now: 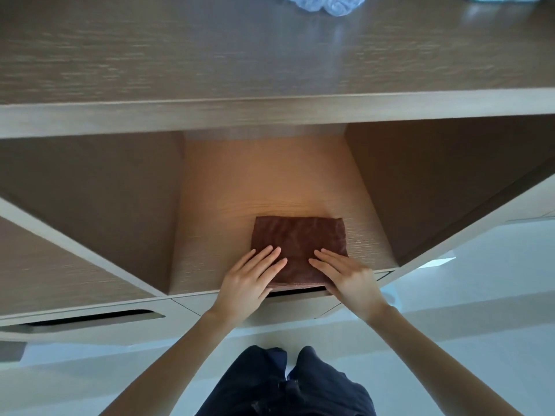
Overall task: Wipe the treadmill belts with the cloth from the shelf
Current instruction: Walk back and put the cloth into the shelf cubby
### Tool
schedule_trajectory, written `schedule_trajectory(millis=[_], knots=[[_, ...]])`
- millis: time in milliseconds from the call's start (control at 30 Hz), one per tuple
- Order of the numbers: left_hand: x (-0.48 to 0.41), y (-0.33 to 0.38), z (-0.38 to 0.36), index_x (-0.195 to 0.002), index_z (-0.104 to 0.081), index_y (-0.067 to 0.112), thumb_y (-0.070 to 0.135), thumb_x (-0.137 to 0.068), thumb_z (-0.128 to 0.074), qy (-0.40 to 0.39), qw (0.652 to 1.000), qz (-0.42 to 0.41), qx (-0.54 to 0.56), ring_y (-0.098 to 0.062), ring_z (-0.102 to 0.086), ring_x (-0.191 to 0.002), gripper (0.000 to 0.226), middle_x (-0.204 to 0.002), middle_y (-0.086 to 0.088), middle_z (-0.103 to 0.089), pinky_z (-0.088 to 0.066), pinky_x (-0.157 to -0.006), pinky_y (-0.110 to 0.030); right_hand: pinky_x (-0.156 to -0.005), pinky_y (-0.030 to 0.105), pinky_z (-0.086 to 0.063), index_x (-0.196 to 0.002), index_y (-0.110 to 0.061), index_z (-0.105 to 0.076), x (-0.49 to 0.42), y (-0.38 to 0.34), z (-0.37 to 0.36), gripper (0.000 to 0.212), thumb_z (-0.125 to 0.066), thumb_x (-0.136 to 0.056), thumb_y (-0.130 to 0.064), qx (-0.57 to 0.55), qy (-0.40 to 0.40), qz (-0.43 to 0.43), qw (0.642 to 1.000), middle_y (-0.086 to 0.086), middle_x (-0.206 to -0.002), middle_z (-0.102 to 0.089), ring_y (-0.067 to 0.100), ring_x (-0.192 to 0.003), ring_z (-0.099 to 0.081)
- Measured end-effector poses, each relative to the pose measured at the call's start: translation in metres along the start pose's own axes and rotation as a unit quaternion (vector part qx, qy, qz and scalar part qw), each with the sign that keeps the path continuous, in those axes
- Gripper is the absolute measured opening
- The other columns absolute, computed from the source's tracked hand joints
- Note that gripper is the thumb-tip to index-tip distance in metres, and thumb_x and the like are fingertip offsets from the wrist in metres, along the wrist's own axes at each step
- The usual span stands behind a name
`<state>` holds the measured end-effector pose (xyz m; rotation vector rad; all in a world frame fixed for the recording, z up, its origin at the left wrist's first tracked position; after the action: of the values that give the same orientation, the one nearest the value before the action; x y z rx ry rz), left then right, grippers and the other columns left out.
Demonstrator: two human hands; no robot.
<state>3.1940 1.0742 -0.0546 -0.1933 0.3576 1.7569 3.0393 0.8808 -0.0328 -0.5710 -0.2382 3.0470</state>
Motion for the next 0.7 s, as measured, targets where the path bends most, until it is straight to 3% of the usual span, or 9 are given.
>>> schedule_trajectory(millis=[67,133,200,267,367,467,533,633,700], knots=[[-0.001,-0.002,0.008,-0.117,-0.067,0.02,0.016,-0.07,-0.076,0.035,0.999,-0.009,0.027,-0.015,-0.057,-0.119,0.048,-0.128,0.001,-0.062,-0.048,-0.097,-0.035,-0.057,0.018,-0.052,-0.101,-0.024,-0.073,-0.004,0.002,0.012,0.037,-0.05,-0.073,-0.021,-0.023,-0.021,-0.004,1.0,-0.009,-0.103,-0.073,0.008,-0.09,-0.07],[-0.005,-0.005,0.023,-0.108,-0.071,0.023,0.024,-0.079,-0.059,0.011,0.997,-0.001,0.077,-0.01,-0.065,-0.104,0.031,-0.111,0.008,-0.07,-0.057,-0.078,-0.03,-0.047,0.014,-0.047,-0.096,-0.028,-0.072,-0.014,0.002,0.031,0.035,-0.05,-0.07,-0.021,-0.077,-0.063,-0.031,0.994,-0.015,-0.089,-0.072,0.004,-0.069,-0.068],[-0.013,-0.011,0.044,-0.108,-0.069,0.026,0.036,-0.084,-0.047,-0.078,0.979,0.047,0.182,-0.007,-0.068,-0.084,0.034,-0.098,0.012,-0.072,-0.056,-0.063,-0.028,-0.054,0.014,-0.046,-0.099,-0.025,-0.072,-0.029,0.005,0.051,0.032,-0.06,-0.073,-0.011,-0.172,-0.139,-0.07,0.973,-0.019,-0.081,-0.069,-0.002,-0.066,-0.062],[-0.028,-0.019,0.069,-0.105,-0.068,0.029,0.039,-0.086,-0.053,-0.165,0.933,0.117,0.299,-0.008,-0.063,-0.069,0.026,-0.087,0.012,-0.07,-0.051,-0.058,-0.033,-0.065,0.011,-0.047,-0.104,-0.02,-0.07,-0.045,0.014,0.068,0.033,-0.067,-0.079,0.002,-0.317,-0.233,-0.145,0.908,-0.018,-0.083,-0.069,-0.005,-0.071,-0.063],[-0.063,-0.037,0.096,-0.101,-0.065,0.031,0.026,-0.084,-0.069,-0.151,0.876,0.198,0.414,-0.005,-0.063,-0.085,0.018,-0.094,0.013,-0.069,-0.047,-0.072,-0.026,-0.084,0.022,-0.051,-0.105,-0.025,-0.066,-0.07,0.033,0.088,0.033,-0.071,-0.082,-0.002,-0.433,-0.266,-0.228,0.83,-0.007,-0.101,-0.072,0.008,-0.094,-0.067],[-0.093,-0.059,0.093,-0.109,-0.064,0.025,0.023,-0.084,-0.07,-0.158,0.801,0.314,0.484,-0.008,-0.06,-0.097,0.026,-0.108,0.006,-0.066,-0.045,-0.073,-0.023,-0.083,0.036,-0.049,-0.11,-0.02,-0.064,-0.091,0.054,0.089,0.03,-0.07,-0.084,-0.006,-0.483,-0.237,-0.301,0.787,0.0,-0.112,-0.069,0.019,-0.099,-0.064],[-0.109,-0.07,0.082,-0.118,-0.059,0.021,0.021,-0.088,-0.066,-0.142,0.79,0.381,0.458,-0.016,-0.059,-0.104,0.031,-0.118,-0.002,-0.062,-0.049,-0.072,-0.028,-0.086,0.04,-0.05,-0.114,-0.015,-0.062,-0.102,0.064,0.079,0.03,-0.068,-0.086,-0.007,-0.431,-0.166,-0.351,0.814,0.008,-0.118,-0.065,0.025,-0.102,-0.063],[-0.116,-0.075,0.072,-0.137,-0.045,0.012,0.017,-0.095,-0.055,-0.102,0.888,0.398,0.204,-0.027,-0.056,-0.114,0.044,-0.131,-0.011,-0.056,-0.042,-0.089,-0.032,-0.092,0.034,-0.048,-0.119,-0.005,-0.063,-0.106,0.065,0.061,0.03,-0.064,-0.089,-0.006,-0.194,-0.05,-0.34,0.919,0.015,-0.123,-0.061,0.028,-0.107,-0.062],[-0.11,-0.063,0.068,-0.139,-0.045,0.015,0.013,-0.096,-0.05,-0.064,0.934,0.339,0.09,-0.03,-0.059,-0.109,0.044,-0.129,-0.009,-0.058,-0.044,-0.089,-0.035,-0.089,0.034,-0.048,-0.114,-0.005,-0.067,-0.097,0.055,0.05,0.025,-0.059,-0.091,-0.003,-0.143,-0.024,-0.287,0.947,0.014,-0.119,-0.063,0.029,-0.103,-0.064]])
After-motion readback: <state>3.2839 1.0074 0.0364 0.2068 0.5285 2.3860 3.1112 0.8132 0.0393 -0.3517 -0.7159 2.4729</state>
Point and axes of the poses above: each hand's wrist, its own x-axis away from the middle knuckle, its own z-axis out of the back of the hand, y = z × x, the point moved 1 cm from there along -x, towards the middle knuckle
